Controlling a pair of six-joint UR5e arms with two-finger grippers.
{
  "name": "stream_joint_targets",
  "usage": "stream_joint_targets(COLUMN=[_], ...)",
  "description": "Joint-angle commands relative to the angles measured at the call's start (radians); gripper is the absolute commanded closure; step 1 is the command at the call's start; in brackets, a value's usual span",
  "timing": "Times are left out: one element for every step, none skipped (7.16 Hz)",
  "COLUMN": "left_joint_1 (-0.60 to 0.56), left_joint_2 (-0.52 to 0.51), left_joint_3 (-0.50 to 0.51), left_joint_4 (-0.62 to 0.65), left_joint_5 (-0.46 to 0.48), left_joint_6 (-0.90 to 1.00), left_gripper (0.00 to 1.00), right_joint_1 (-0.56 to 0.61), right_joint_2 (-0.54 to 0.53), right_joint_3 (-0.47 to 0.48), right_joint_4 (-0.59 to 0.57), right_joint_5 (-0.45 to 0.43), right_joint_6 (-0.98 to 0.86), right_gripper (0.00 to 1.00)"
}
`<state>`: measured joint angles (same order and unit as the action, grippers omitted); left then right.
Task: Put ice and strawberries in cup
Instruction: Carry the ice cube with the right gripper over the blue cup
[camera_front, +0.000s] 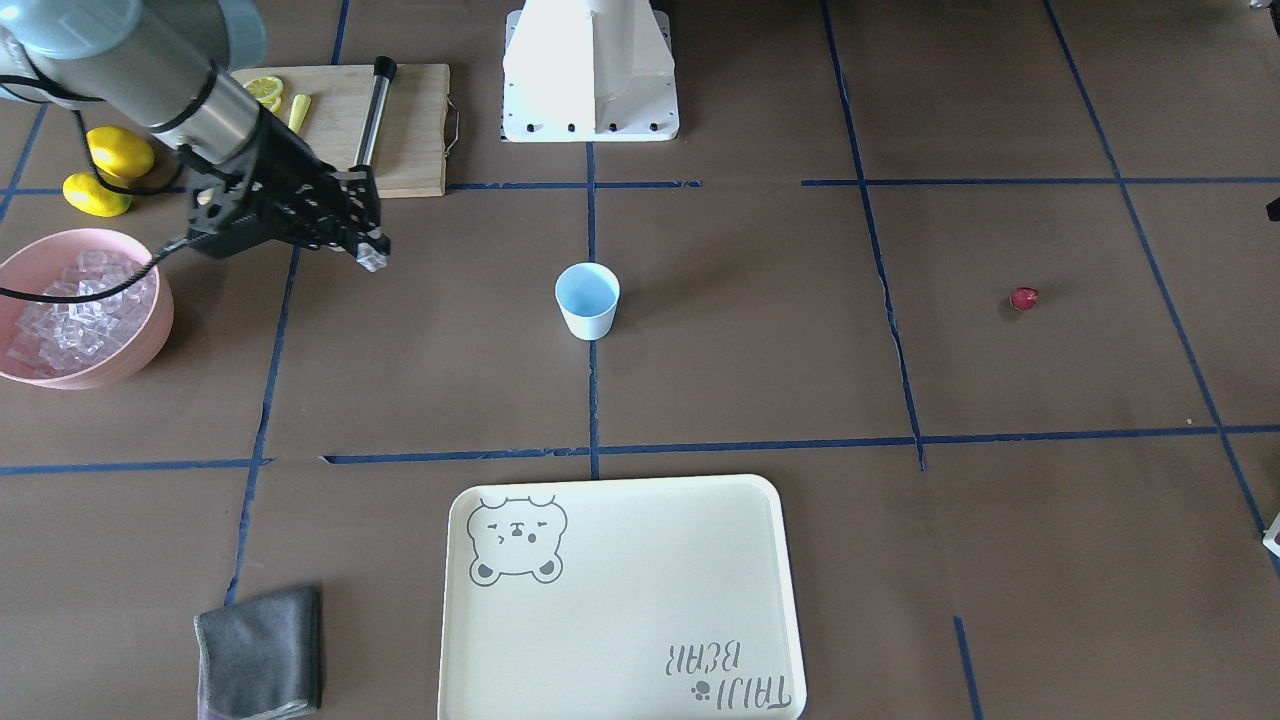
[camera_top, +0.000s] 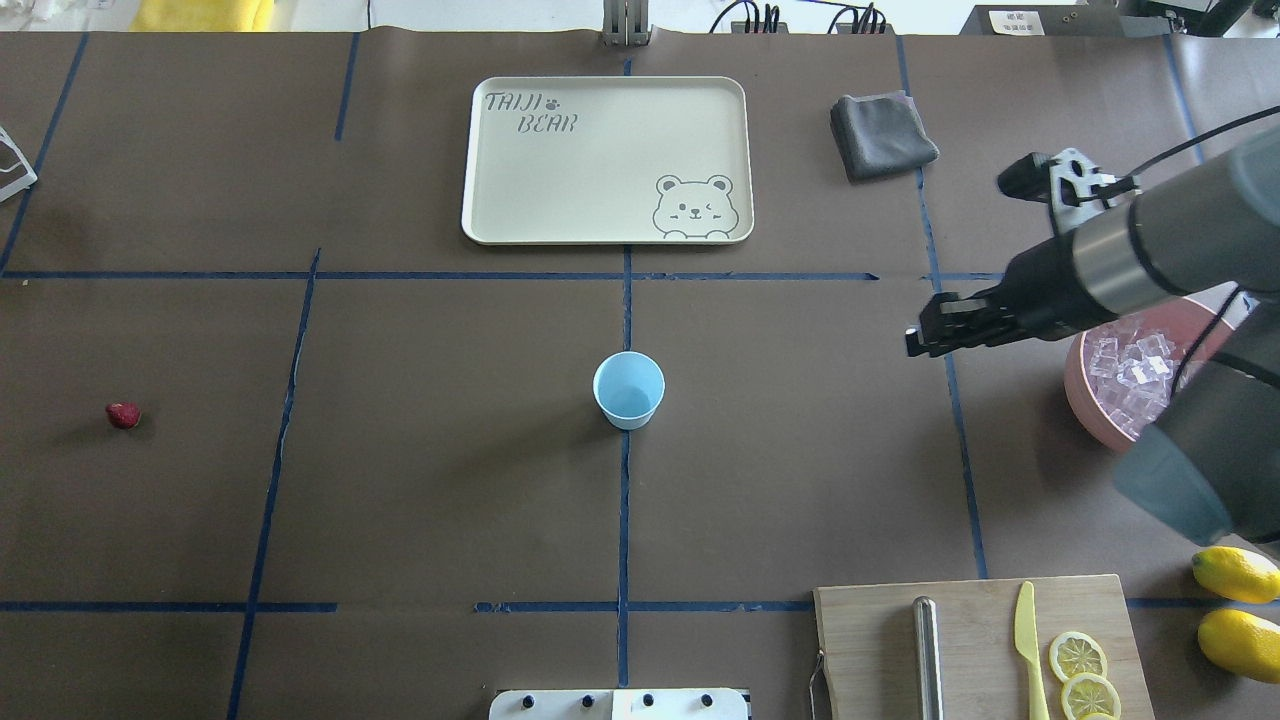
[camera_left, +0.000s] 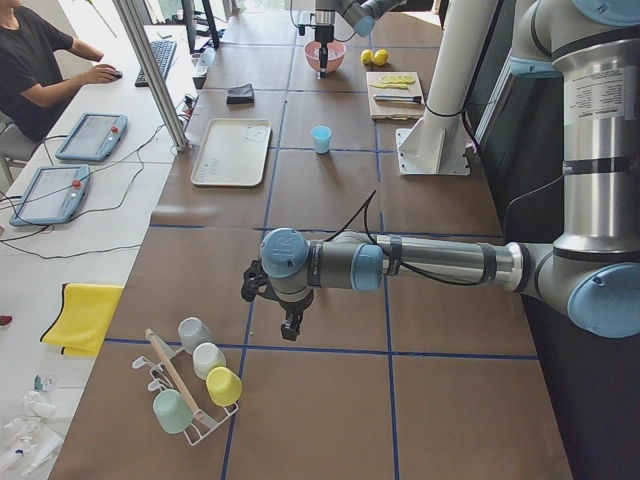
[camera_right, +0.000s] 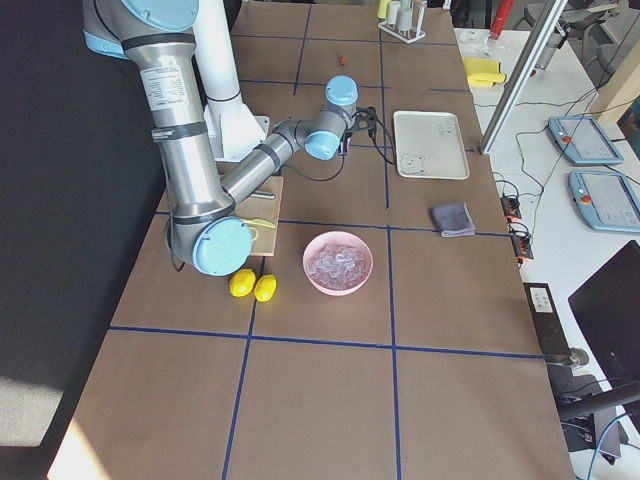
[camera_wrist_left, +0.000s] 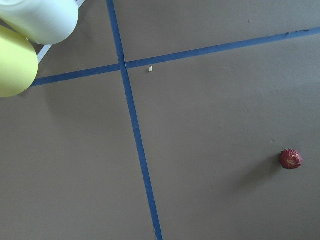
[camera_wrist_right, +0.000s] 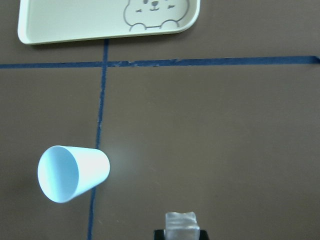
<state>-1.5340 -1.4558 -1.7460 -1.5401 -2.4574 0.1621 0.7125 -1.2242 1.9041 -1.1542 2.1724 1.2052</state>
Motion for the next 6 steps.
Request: stream_joint_targets(left_joint_1=[0.000,0.000,0.000,0.000,0.000,0.000], left_joint_2=[0.002,0.002,0.000,0.002,0.002,0.002], left_joint_3=[-0.004,-0.006,-0.004,-0.006,-0.006,-0.007], left_joint_4=[0.000,0.000,0.000,0.000,0.000,0.000], left_joint_5=[0.000,0.000,0.000,0.000,0.000,0.000], left_joint_6=[-0.001,-0.003,-0.003,-0.003,-0.003,-0.003], left_gripper=[0.00,0.00,0.00,0.00,0.00,0.00], right_joint_1=[-0.141,-0.177,-0.192,-0.197,-0.197,-0.197], right_joint_2=[0.280,0.345,0.363,0.362,0.348,0.335], right_joint_3=[-0.235,-0.300,-0.307,-0.307,-0.306,-0.300], right_joint_4=[0.005,0.007,0.007,0.007,0.008,0.008], right_joint_5=[-0.177,-0.257,-0.267,-0.267,-0.264,-0.258], right_joint_6=[0.164,0.197,0.209,0.215,0.212,0.212], right_gripper=[0.96,0.96,0.96,0.95,0.92,0.90])
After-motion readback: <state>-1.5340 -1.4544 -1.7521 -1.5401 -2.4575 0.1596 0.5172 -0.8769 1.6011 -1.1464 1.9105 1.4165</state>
